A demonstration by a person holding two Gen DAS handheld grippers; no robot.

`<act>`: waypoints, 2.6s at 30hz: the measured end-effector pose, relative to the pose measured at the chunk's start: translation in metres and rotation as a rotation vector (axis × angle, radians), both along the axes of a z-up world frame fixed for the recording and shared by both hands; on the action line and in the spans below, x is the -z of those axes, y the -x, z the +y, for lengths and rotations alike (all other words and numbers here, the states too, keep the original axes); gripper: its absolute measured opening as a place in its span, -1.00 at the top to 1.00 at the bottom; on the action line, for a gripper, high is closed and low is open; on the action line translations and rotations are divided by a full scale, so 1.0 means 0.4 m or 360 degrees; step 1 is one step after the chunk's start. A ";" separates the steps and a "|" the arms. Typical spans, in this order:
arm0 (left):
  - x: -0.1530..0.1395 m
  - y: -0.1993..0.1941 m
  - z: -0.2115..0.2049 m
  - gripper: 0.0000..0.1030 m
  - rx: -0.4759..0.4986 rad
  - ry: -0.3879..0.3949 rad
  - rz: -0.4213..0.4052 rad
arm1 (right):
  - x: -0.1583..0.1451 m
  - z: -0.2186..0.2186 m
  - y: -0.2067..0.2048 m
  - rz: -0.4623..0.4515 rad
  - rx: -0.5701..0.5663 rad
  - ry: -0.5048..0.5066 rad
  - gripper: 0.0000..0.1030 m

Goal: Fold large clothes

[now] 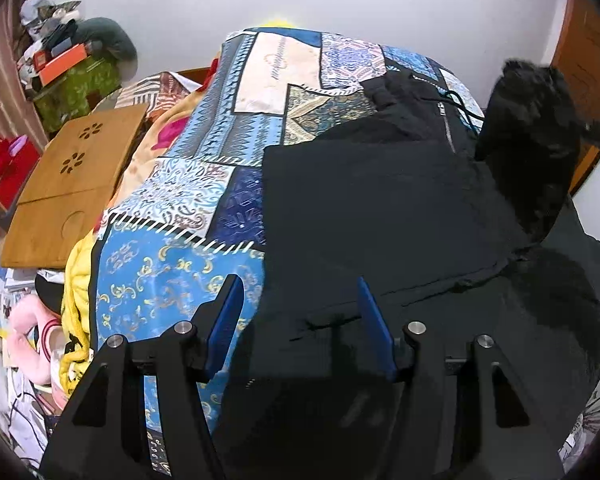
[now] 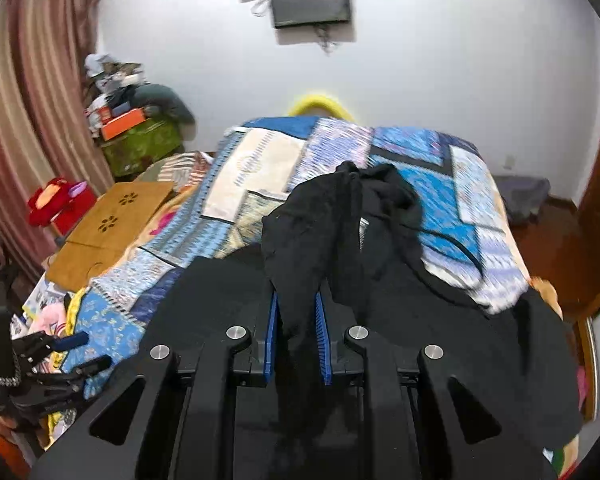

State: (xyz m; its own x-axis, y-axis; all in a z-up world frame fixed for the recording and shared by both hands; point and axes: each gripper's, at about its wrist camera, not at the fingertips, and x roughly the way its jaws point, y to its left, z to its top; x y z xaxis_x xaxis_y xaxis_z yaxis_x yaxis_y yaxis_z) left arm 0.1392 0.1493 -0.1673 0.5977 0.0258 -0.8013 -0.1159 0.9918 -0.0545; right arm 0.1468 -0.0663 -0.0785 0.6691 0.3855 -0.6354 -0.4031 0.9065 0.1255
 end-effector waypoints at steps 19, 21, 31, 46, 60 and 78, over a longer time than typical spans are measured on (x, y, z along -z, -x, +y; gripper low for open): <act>-0.008 0.005 -0.099 -0.12 0.0076 -0.0005 0.0034 | 0.189 -0.287 0.005 0.0562 0.0316 -0.0010 0.47; -0.006 -0.001 -0.115 -0.12 0.0093 0.0001 0.0042 | 0.193 -0.305 0.015 0.0587 0.0319 -0.0013 0.46; -0.046 -0.053 -0.218 -0.12 0.0196 -0.0042 -0.0008 | 0.094 -0.441 0.081 0.0412 0.0409 -0.0118 0.11; -0.108 -0.139 -0.350 -0.19 0.0292 0.0012 -0.0134 | 0.144 -0.793 0.095 0.0510 0.0924 -0.0524 -0.25; -0.022 -0.164 -0.351 -0.19 0.0231 0.0053 0.0008 | 0.374 -0.919 0.021 0.0803 0.1230 -0.0864 -0.25; -0.021 -0.132 -0.307 -0.19 0.0185 0.0061 -0.0024 | 0.212 -0.920 -0.013 0.0452 0.1304 -0.0703 0.81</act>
State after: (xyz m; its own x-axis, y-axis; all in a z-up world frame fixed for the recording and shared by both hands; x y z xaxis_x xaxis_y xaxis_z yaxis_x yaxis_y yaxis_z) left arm 0.1920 0.0264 -0.1587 0.6070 -0.0749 -0.7912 0.0011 0.9956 -0.0934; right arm 0.1521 -0.4345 -0.1634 0.6802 0.1112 -0.7245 0.4296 0.7404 0.5170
